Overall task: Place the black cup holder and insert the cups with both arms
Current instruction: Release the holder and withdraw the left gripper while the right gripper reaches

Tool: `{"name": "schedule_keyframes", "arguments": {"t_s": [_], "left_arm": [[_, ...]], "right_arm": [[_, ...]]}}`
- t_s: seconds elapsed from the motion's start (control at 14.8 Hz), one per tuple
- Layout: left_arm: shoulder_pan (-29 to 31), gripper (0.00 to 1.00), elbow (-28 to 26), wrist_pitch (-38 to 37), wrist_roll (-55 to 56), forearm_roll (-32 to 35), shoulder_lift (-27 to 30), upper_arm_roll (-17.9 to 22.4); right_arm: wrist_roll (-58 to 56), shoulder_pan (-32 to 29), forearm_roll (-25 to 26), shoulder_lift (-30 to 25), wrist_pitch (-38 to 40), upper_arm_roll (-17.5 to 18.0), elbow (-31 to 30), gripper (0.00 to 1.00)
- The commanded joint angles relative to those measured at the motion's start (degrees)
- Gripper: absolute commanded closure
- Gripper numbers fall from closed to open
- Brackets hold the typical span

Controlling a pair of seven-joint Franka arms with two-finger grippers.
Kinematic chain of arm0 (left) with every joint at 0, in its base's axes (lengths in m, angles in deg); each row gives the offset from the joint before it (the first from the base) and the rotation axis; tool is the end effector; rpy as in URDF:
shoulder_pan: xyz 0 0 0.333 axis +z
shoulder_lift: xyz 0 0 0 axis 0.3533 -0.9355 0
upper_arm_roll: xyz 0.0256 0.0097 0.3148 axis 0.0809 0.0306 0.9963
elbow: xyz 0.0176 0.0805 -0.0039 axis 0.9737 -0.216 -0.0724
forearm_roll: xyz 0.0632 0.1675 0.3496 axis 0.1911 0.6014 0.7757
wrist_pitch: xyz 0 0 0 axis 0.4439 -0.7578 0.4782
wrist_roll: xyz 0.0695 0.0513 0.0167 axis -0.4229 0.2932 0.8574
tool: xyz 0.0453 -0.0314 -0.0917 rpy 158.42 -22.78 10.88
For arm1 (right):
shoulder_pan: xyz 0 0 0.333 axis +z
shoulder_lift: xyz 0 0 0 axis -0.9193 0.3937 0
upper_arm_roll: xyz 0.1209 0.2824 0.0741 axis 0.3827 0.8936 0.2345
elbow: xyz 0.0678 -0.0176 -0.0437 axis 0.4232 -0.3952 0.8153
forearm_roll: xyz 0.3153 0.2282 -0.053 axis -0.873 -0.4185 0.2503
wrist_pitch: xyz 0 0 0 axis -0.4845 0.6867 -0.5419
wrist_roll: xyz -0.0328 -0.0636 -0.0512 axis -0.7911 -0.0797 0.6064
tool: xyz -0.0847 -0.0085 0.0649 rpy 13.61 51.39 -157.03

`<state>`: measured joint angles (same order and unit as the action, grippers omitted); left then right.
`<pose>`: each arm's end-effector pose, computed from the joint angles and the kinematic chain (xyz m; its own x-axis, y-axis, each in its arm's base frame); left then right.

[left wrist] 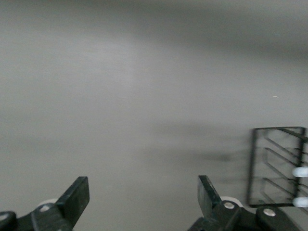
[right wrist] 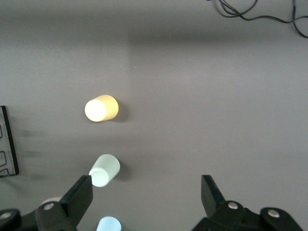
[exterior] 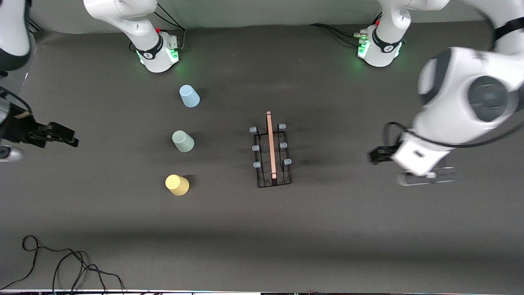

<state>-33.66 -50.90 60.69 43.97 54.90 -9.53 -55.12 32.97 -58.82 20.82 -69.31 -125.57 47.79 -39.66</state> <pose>0.6261 -0.1274 0.5141 0.9948 0.1017 -0.0098 0.1018 -0.9948 0.0059 0.6004 -0.0031 0.5708 0.9993 -0.0364 0.0086 -0.0362 -0.9991 -0.0236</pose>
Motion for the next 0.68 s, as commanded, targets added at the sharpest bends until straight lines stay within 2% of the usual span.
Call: {"name": "schedule_keyframes", "arguments": {"t_s": [0.0, 0.2, 0.41, 0.61], "left_arm": [[5.6, 0.00, -7.9, 1.0, -6.4, 1.0, 6.8, -0.9], [9.9, 0.00, -12.6, 2.9, -10.3, 1.1, 10.7, -0.9], [14.8, 0.00, -13.0, 2.0, -18.4, 1.0, 12.0, -0.9], [17.4, 0.00, -12.9, 0.8, -19.0, 1.0, 13.6, -1.0]], "right_arm": [[6.4, 3.1, -0.7, 3.3, -2.1, -0.4, 1.0, 0.00], [10.6, 5.3, -0.7, 6.6, -4.4, -0.4, 0.9, 0.00], [12.6, 6.5, -0.7, 10.7, -9.1, -0.3, -0.1, 0.00], [15.2, 7.4, -1.6, 12.7, -17.2, -0.3, -4.9, 0.00]]}}
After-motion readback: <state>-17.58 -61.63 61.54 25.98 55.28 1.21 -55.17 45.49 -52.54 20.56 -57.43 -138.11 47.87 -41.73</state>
